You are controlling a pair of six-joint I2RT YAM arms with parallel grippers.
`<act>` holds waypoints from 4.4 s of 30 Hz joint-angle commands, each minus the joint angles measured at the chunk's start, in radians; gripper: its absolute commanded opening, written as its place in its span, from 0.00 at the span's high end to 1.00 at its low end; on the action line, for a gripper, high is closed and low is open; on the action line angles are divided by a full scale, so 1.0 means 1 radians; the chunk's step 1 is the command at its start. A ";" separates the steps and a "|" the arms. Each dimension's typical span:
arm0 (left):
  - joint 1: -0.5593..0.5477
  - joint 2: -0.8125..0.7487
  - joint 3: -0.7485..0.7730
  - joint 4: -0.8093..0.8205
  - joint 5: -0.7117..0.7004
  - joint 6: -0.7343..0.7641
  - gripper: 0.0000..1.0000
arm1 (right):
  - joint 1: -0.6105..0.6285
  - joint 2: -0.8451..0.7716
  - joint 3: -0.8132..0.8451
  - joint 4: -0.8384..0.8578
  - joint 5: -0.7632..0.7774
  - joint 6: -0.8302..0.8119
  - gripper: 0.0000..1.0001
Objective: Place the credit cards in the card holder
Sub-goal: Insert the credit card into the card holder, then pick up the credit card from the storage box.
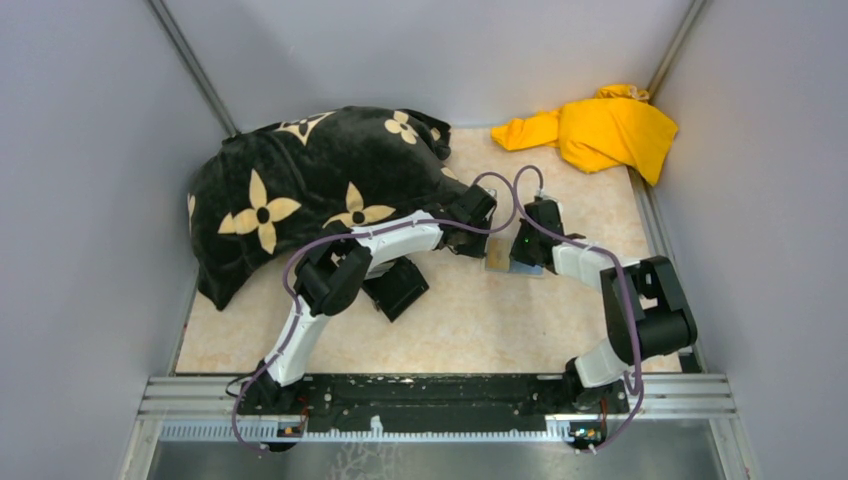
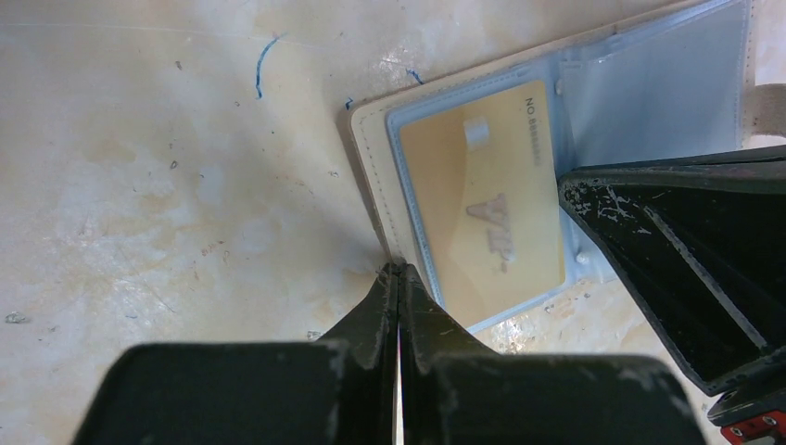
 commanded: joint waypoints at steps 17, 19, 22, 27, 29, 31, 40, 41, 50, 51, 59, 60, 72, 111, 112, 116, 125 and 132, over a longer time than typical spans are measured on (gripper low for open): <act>-0.012 -0.059 -0.010 -0.035 -0.111 0.001 0.99 | 0.044 -0.138 0.086 -0.143 0.109 -0.041 0.82; -0.010 -0.070 0.001 -0.039 -0.118 0.002 0.99 | 0.045 -0.146 0.096 -0.156 0.111 -0.051 0.79; -0.011 -0.078 0.031 -0.057 -0.126 0.002 0.98 | 0.044 -0.165 0.102 -0.169 0.107 -0.063 0.76; -0.011 -0.135 0.052 -0.071 -0.162 -0.002 0.92 | 0.044 -0.211 0.112 -0.190 0.096 -0.105 0.74; -0.010 -0.181 0.033 -0.070 -0.194 -0.008 0.88 | 0.048 -0.233 0.115 -0.183 0.074 -0.132 0.73; -0.011 -0.249 -0.015 -0.057 -0.233 -0.019 0.86 | 0.061 -0.260 0.117 -0.171 0.060 -0.156 0.72; -0.011 -0.675 -0.459 0.090 -0.438 -0.133 0.66 | 0.251 -0.282 0.225 -0.062 0.114 -0.301 0.69; -0.012 -0.712 -0.493 0.094 -0.452 -0.148 0.64 | 0.285 -0.280 0.234 -0.029 0.141 -0.331 0.68; -0.012 -0.966 -0.730 0.096 -0.584 -0.267 0.55 | 0.322 -0.196 0.080 0.675 -0.165 -0.220 0.28; -0.012 -0.989 -0.749 0.090 -0.598 -0.281 0.55 | 0.324 -0.160 0.121 0.654 -0.223 -0.229 0.26; -0.012 -1.153 -0.865 0.015 -0.670 -0.392 0.41 | 0.428 -0.003 0.326 0.493 -0.176 -0.323 0.15; -0.013 -1.168 -0.872 -0.007 -0.677 -0.409 0.40 | 0.444 0.021 0.356 0.454 -0.154 -0.338 0.14; -0.012 -1.346 -0.999 -0.129 -0.749 -0.605 0.46 | 0.584 0.290 0.688 0.059 -0.140 -0.414 0.40; -0.013 -1.422 -1.046 -0.143 -0.817 -0.646 0.45 | 0.661 0.602 1.002 -0.301 -0.282 -0.364 0.69; -0.012 -1.422 -1.046 -0.141 -0.816 -0.643 0.45 | 0.660 0.602 1.004 -0.302 -0.284 -0.358 0.71; -0.012 -1.420 -1.048 -0.129 -0.812 -0.634 0.45 | 0.660 0.591 0.999 -0.302 -0.292 -0.346 0.80; -0.012 -1.398 -1.029 -0.098 -0.806 -0.602 0.45 | 0.675 0.543 1.010 -0.314 -0.287 -0.333 0.86; -0.012 -1.385 -1.025 -0.073 -0.796 -0.592 0.45 | 0.691 0.533 1.027 -0.331 -0.283 -0.331 0.85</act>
